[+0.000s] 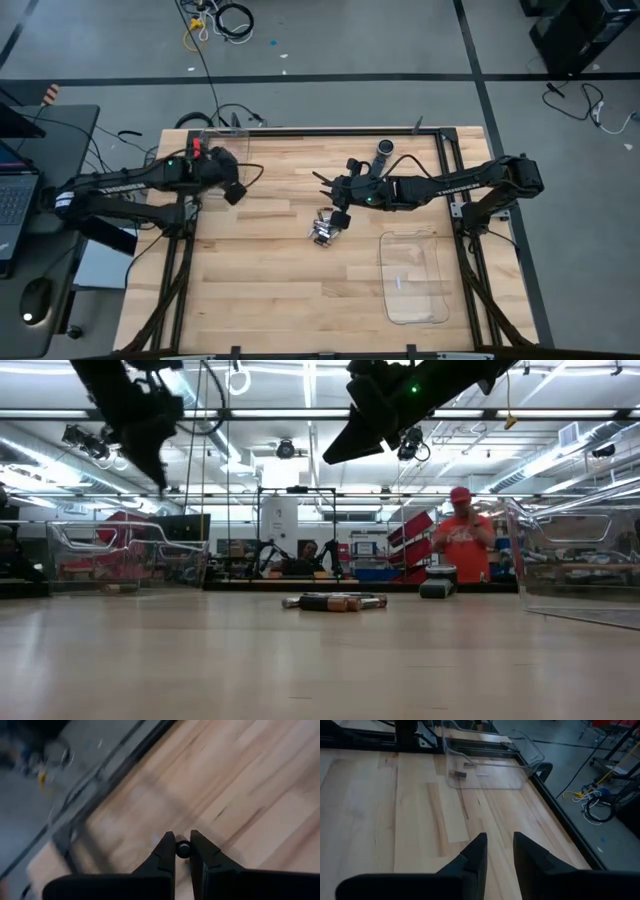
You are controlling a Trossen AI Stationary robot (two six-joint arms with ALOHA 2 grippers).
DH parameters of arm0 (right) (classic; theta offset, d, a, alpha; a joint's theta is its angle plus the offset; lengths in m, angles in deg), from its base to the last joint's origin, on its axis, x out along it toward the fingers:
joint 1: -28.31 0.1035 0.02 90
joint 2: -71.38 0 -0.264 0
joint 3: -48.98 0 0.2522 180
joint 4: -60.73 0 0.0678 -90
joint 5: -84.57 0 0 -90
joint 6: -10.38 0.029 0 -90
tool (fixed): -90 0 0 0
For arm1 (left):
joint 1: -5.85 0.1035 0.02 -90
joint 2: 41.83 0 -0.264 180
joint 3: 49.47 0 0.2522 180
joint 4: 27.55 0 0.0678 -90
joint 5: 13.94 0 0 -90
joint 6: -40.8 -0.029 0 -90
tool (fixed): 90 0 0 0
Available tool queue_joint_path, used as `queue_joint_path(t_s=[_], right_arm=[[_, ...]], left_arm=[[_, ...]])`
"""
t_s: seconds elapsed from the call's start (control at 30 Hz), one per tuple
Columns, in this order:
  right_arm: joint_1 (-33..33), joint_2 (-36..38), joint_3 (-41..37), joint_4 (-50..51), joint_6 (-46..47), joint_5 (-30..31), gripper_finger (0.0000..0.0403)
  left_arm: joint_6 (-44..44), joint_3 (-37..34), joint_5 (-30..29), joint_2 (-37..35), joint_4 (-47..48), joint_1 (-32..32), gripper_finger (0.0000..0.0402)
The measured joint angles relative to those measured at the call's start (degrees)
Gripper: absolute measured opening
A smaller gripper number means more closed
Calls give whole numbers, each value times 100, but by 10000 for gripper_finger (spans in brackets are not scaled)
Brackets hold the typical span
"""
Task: Sort batteries
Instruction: Put the black battery into the top transparent bin
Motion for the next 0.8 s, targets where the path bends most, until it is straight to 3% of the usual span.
queue_joint_path(t_s=[0.17,0.37,0.63,0.8], right_arm=[[0,0,0,-4,-1,0,80],[0,0,0,-16,0,-2,82],[4,0,0,-35,0,-2,81],[4,0,-1,-52,127,-4,80]], left_arm=[[602,0,5,0,805,317,16],[518,-154,-5,2,827,660,16],[-344,-628,205,67,-494,1463,16],[-768,-660,402,372,-854,2053,16]])
